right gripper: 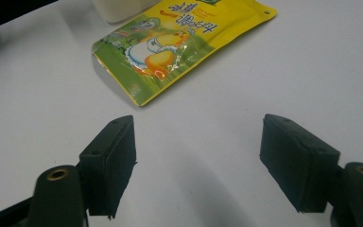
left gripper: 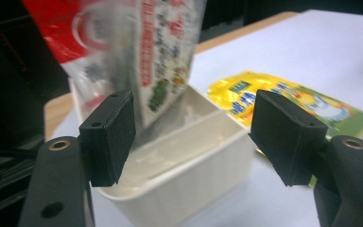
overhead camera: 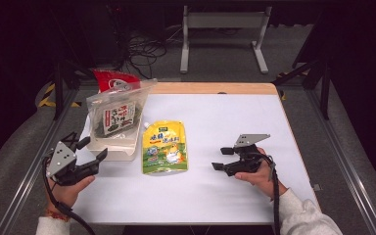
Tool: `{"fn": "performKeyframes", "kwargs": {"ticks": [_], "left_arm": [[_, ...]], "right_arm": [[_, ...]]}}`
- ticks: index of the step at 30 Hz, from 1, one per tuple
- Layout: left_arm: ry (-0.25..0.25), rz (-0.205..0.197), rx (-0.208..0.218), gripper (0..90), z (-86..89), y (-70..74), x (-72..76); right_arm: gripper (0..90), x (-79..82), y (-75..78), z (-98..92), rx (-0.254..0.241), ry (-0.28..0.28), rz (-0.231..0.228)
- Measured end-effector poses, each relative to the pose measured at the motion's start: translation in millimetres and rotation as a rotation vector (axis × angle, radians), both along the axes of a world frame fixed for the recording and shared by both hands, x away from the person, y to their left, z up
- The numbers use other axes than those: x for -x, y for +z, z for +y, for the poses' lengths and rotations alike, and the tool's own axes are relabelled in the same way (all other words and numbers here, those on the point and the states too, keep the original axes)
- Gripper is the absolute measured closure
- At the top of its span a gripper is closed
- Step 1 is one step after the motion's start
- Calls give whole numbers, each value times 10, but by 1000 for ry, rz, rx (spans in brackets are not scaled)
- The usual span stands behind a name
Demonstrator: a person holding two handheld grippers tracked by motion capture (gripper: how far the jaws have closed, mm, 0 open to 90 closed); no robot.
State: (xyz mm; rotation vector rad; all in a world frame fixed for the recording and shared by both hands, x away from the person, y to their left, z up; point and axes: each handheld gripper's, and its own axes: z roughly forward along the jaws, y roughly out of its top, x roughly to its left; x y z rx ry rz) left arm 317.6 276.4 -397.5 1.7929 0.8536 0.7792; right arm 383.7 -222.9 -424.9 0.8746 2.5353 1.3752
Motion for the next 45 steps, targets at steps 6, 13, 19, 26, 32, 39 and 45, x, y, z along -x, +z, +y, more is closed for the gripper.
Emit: {"fn": "performKeyframes", "kwargs": {"ticks": [6,13,19,26,32,39,45], "left_arm": [[-78,124,9,322,-190,-202,128],[-208,311,-21,350,-549,-492,116],[-230,421,9,353,-684,-614,-62],[-231,472,13,357,-739,-661,-169],[-233,508,-7,333,-809,-718,-227],[-244,526,19,323,-862,-724,-297],[-251,544,42,332,-880,-724,-321]], "right_arm": [[281,-11,-28,28,5,-9,1],[285,-81,-25,217,-16,-9,7],[286,-259,-181,575,10,0,61],[270,-410,-341,898,31,-18,119],[258,-466,-342,1057,37,4,125],[371,-581,-391,1084,-100,-23,255],[547,-612,-438,1052,-176,-51,369]]}}
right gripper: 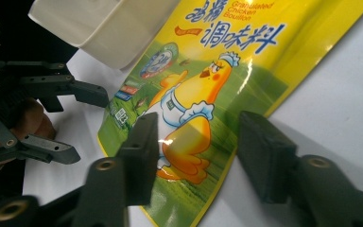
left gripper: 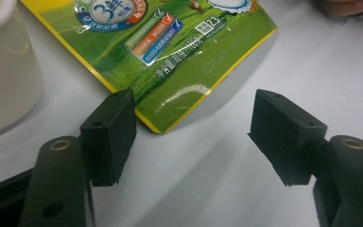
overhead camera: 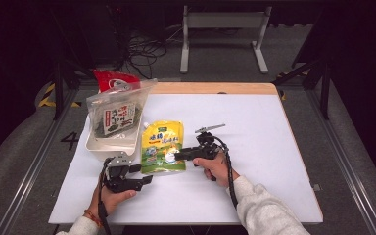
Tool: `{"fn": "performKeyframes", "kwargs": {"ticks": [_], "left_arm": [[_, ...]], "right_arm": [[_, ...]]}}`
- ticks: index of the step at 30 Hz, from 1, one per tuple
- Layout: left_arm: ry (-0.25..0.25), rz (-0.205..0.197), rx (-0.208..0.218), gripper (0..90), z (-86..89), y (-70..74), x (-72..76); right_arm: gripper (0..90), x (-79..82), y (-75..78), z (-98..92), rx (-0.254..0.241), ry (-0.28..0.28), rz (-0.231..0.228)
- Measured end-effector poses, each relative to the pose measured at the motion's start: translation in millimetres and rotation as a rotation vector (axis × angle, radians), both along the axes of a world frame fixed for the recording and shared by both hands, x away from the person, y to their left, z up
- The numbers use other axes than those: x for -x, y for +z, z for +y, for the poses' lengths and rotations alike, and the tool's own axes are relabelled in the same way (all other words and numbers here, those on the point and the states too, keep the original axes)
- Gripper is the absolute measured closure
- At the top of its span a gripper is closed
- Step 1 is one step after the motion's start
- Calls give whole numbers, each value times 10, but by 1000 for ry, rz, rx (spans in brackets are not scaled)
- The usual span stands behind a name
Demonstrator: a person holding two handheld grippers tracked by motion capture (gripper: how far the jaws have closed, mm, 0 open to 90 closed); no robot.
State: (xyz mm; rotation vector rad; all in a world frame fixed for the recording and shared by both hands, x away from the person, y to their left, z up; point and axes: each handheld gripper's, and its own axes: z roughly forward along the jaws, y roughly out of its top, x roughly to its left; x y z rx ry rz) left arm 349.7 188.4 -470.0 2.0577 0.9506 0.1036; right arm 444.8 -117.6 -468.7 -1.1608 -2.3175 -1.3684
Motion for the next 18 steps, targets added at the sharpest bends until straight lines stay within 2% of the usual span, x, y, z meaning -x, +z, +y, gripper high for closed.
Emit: {"fn": "performKeyframes", "kwargs": {"ticks": [6,7,11,14,15,16,18], "left_arm": [[-18,-3,-5,341,-35,5,8],[-21,-2,-5,359,-35,7,8],[-21,-1,-8,371,-40,8,9],[-15,-9,-19,413,-38,11,10],[-17,-21,-27,421,-29,13,5],[-30,-8,-9,449,-38,9,12],[-29,-22,-30,469,-56,14,22]], "right_arm": [[674,1,46,34,56,21,-53],[807,11,84,23,76,22,-85],[854,0,83,-1,71,24,-84],[893,30,119,30,105,32,-125],[898,35,128,31,110,31,-130],[898,36,130,29,111,40,-131],[898,52,119,44,113,49,-137]]}}
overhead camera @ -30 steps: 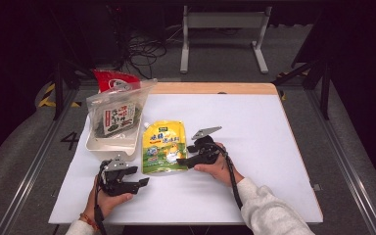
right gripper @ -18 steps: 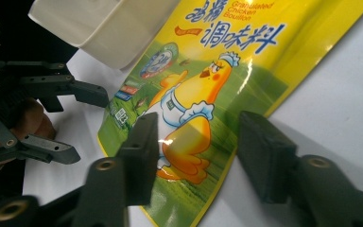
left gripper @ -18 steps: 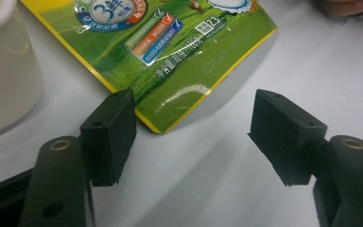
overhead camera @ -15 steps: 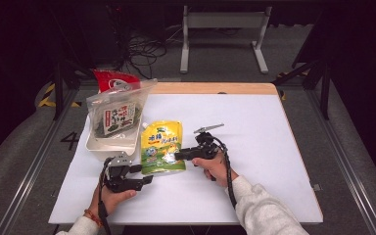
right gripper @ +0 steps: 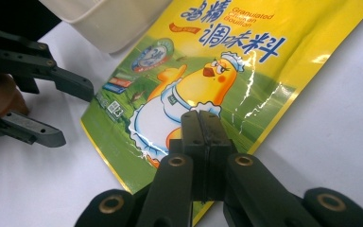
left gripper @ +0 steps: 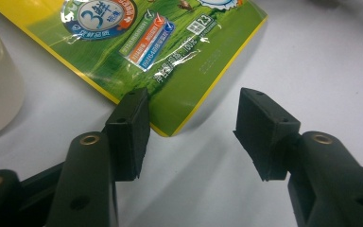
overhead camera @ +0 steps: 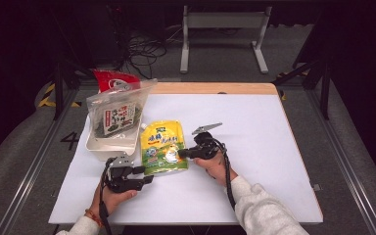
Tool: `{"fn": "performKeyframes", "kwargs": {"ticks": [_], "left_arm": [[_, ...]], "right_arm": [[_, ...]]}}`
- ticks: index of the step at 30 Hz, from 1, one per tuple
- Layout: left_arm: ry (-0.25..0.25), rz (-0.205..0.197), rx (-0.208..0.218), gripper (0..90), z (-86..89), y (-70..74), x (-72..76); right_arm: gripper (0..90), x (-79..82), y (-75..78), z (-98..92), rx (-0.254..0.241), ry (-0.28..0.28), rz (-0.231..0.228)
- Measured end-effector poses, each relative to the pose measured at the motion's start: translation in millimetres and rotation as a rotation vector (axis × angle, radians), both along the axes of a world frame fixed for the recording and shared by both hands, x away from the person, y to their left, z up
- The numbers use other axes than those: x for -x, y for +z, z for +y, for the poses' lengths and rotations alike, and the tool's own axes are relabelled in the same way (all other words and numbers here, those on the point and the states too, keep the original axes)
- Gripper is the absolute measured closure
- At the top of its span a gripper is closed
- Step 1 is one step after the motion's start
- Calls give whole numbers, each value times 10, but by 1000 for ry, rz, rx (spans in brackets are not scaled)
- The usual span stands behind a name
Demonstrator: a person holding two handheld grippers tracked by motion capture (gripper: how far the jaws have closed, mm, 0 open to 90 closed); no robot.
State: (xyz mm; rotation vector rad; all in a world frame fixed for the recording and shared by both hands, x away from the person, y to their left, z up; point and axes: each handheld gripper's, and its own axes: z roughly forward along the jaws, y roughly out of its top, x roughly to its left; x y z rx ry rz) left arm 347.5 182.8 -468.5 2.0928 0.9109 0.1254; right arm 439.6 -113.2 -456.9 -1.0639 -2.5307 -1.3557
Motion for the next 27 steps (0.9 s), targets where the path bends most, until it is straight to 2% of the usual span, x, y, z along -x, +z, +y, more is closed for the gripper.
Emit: {"fn": "performKeyframes", "kwargs": {"ticks": [1,2,4,5,6,7,9,12,13,14,15,17,18,21,23,24,25,26,27], "left_arm": [[4,2,2,473,1,0,4],[7,1,4,475,9,-1,0],[33,0,-1,474,28,4,4],[45,3,6,472,43,2,-2],[45,10,12,460,62,-1,-15],[63,10,18,451,60,-5,-16],[74,11,18,413,45,-7,-22],[65,16,21,381,5,-7,-36],[65,16,21,366,5,-7,-36],[63,27,29,354,-10,-7,-49],[63,55,55,353,-4,-7,-77],[67,63,69,357,8,-11,-89],[71,79,90,362,20,-16,-105],[68,69,82,362,8,-15,-112],[73,73,81,362,-13,-15,-110],[68,64,71,368,-20,-13,-115],[68,64,71,374,-20,-13,-115],[71,69,73,374,-32,-11,-115],[70,72,76,374,-30,-11,-116]], "right_arm": [[897,4,6,3,3,-2,-3],[883,22,24,18,28,-10,-26],[651,36,45,37,58,-36,-50],[591,34,54,40,66,-42,-53],[473,32,62,40,85,-59,-60],[431,24,57,40,106,-85,-65],[396,-15,6,15,75,-88,-13],[339,-31,-16,13,23,-75,14],[339,-31,-16,13,23,-75,14],[329,-43,-45,21,-23,-67,40],[329,-51,-55,23,-42,-66,54],[329,-61,-65,23,-60,-61,69],[334,-80,-85,18,-99,-70,108],[345,-96,-101,40,-133,-54,153],[390,-99,-101,65,-127,-44,162],[443,-91,-93,82,-105,-43,142],[443,-91,-93,82,-105,-43,142],[464,-77,-81,101,-74,-49,118],[513,-73,-78,112,-70,-54,120]]}}
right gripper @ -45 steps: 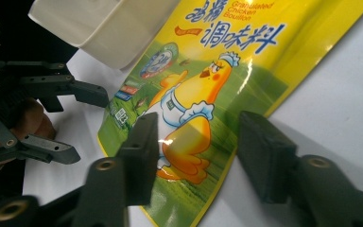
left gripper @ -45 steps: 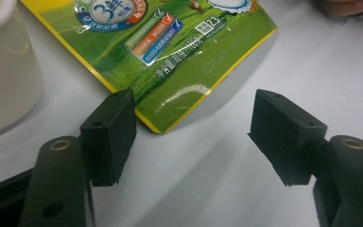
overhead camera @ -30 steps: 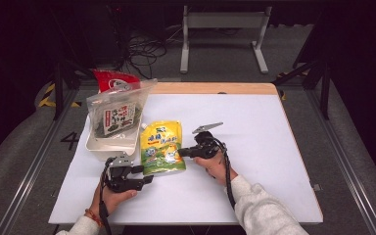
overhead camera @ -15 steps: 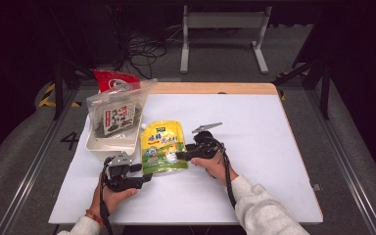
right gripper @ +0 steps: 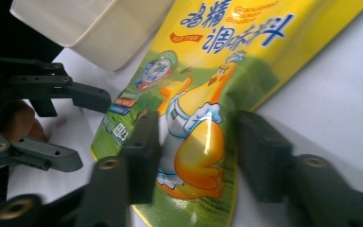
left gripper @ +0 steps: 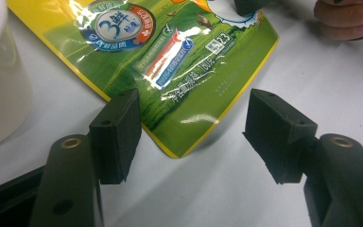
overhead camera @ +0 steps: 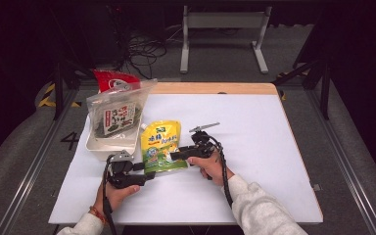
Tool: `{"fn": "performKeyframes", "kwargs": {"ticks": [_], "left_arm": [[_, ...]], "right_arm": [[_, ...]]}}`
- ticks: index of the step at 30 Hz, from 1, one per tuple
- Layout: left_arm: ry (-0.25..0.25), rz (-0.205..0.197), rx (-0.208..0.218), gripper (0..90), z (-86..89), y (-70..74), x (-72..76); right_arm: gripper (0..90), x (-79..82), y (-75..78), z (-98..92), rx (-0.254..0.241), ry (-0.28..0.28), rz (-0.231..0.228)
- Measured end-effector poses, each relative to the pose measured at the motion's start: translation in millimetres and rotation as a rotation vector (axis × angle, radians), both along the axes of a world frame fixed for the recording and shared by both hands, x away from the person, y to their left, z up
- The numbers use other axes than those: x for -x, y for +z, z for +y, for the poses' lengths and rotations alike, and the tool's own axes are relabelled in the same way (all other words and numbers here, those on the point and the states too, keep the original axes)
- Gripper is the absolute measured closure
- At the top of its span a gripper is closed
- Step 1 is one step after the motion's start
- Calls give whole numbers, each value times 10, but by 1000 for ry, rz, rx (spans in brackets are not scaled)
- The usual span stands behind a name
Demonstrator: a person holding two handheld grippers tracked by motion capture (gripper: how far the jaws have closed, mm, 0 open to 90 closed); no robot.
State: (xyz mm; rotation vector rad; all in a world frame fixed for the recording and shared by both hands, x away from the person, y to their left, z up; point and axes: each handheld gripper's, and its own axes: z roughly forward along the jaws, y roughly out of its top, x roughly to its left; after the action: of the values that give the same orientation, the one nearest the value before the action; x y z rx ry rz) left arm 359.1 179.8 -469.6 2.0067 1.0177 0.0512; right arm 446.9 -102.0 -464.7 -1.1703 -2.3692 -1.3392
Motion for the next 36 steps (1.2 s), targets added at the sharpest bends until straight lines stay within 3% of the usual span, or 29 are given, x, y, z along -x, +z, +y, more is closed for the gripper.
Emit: {"fn": "performKeyframes", "kwargs": {"ticks": [2,4,7,8,10,13,14,19,24,30,32,36], "left_arm": [[-5,-21,-13,374,24,-2,-11],[-9,-11,-2,373,10,-3,-1],[-20,-47,-43,372,2,5,25],[-16,-54,-54,356,19,11,27],[-10,-40,-33,316,63,15,36],[-5,-51,-16,264,124,22,44],[7,-48,-12,259,165,30,52],[-11,-46,1,243,245,35,67],[-53,-33,-11,223,166,22,58],[-84,-33,20,171,65,26,10],[-92,-42,10,159,36,32,-20],[-91,-29,39,147,-28,34,-97]], "right_arm": [[621,-6,-8,-16,-13,-5,13],[699,-12,-19,-49,-37,-3,15],[760,22,4,-51,-27,4,-30],[768,36,13,-51,-21,7,-44],[781,56,23,-62,-12,19,-64],[789,91,20,-75,-11,20,-91],[795,126,27,-86,-3,26,-121],[807,191,39,-143,7,37,-157],[810,286,99,-263,26,51,-216],[812,438,135,-386,41,83,-330],[812,472,137,-406,47,99,-360],[820,523,148,-425,44,122,-400]]}}
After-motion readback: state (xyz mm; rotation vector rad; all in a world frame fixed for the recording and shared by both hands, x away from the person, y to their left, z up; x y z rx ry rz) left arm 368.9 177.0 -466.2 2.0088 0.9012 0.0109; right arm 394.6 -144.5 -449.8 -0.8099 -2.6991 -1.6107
